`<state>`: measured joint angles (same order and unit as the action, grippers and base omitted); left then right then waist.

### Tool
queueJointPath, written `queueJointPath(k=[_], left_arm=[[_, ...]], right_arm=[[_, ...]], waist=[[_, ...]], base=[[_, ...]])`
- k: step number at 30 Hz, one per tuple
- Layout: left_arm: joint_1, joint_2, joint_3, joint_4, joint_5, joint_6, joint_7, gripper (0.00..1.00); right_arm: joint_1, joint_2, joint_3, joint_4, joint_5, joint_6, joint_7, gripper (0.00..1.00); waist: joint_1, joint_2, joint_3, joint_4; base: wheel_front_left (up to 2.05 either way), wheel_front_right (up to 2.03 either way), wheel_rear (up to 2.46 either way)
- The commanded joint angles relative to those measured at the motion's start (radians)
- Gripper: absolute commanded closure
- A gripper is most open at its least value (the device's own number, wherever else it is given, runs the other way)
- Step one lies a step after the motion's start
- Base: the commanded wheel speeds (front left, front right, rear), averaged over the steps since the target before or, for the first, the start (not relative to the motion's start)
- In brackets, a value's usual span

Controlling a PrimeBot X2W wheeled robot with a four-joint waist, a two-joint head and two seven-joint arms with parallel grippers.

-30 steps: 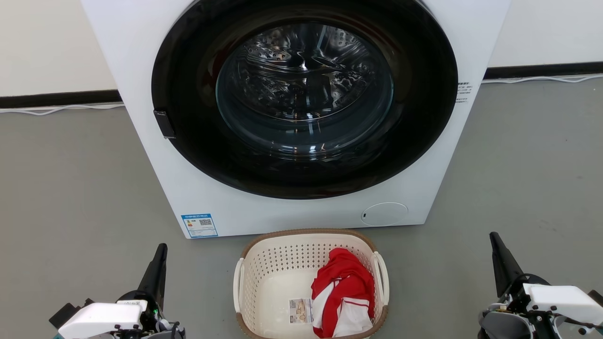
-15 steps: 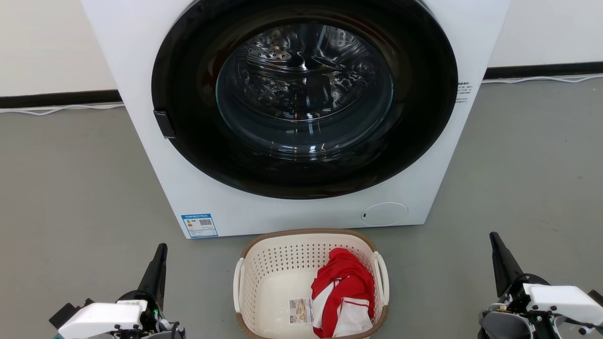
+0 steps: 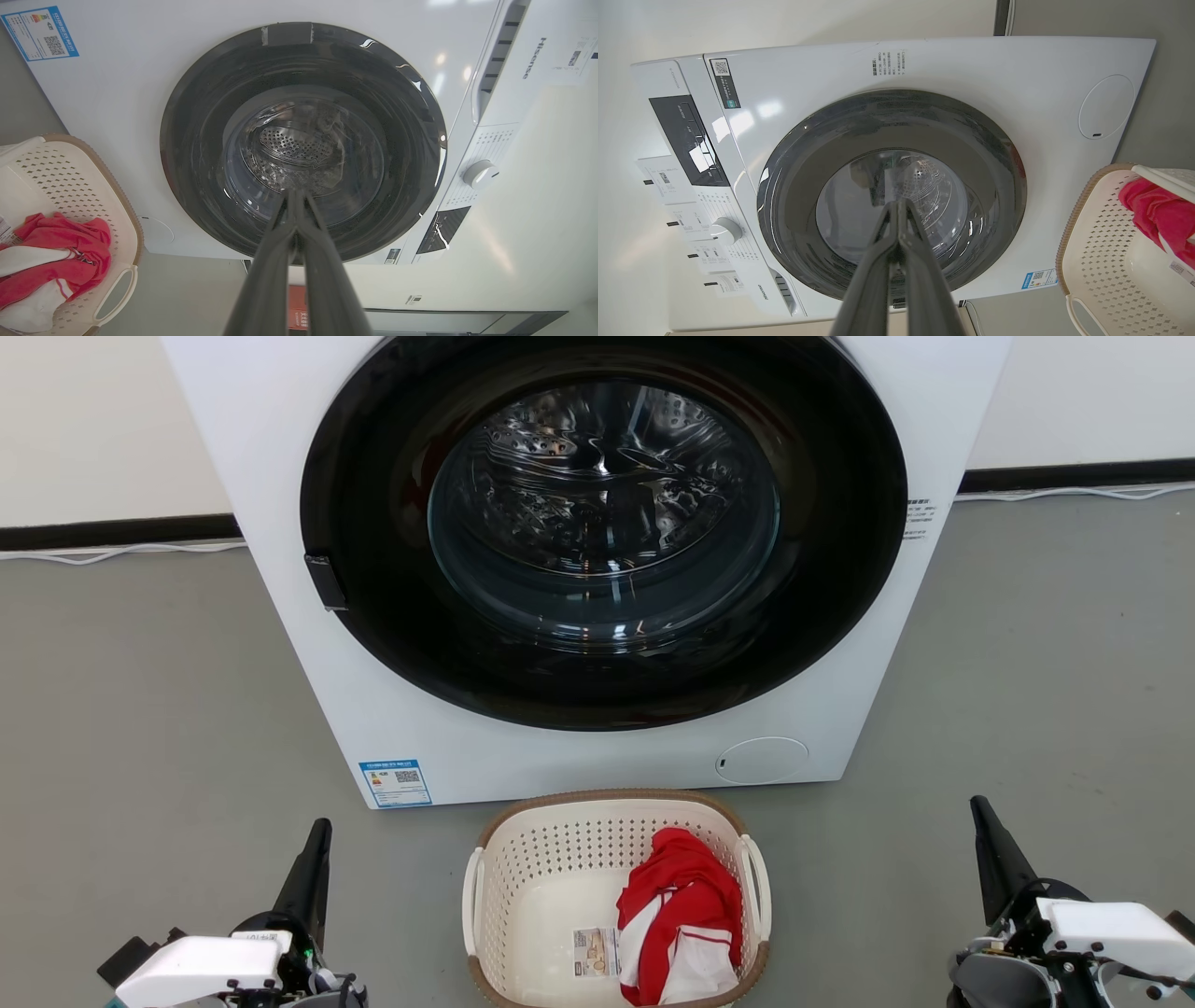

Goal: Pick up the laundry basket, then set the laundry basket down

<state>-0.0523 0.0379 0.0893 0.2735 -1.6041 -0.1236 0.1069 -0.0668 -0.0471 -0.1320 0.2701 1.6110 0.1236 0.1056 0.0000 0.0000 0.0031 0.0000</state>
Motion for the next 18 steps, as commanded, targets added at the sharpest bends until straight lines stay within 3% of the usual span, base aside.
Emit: queueJointPath(k=[1, 18], left_arm=[[-0.056, 0.012, 0.024, -0.029, -0.005, -0.007, 0.006, 1.00], [-0.056, 0.012, 0.024, -0.029, -0.005, -0.007, 0.006, 1.00]], right_arm=[[-0.041, -0.003, 0.018, -0.025, -0.002, 0.007, 0.007, 1.00], [-0.041, -0.003, 0.019, -0.025, -0.002, 0.007, 0.007, 1.00]], waist=[[0.0000, 0.0000, 0.000, 0.000], [0.0000, 0.0000, 0.000, 0.000]], base=[[0.00, 0.00, 0.00], [0.00, 0.00, 0.00]])
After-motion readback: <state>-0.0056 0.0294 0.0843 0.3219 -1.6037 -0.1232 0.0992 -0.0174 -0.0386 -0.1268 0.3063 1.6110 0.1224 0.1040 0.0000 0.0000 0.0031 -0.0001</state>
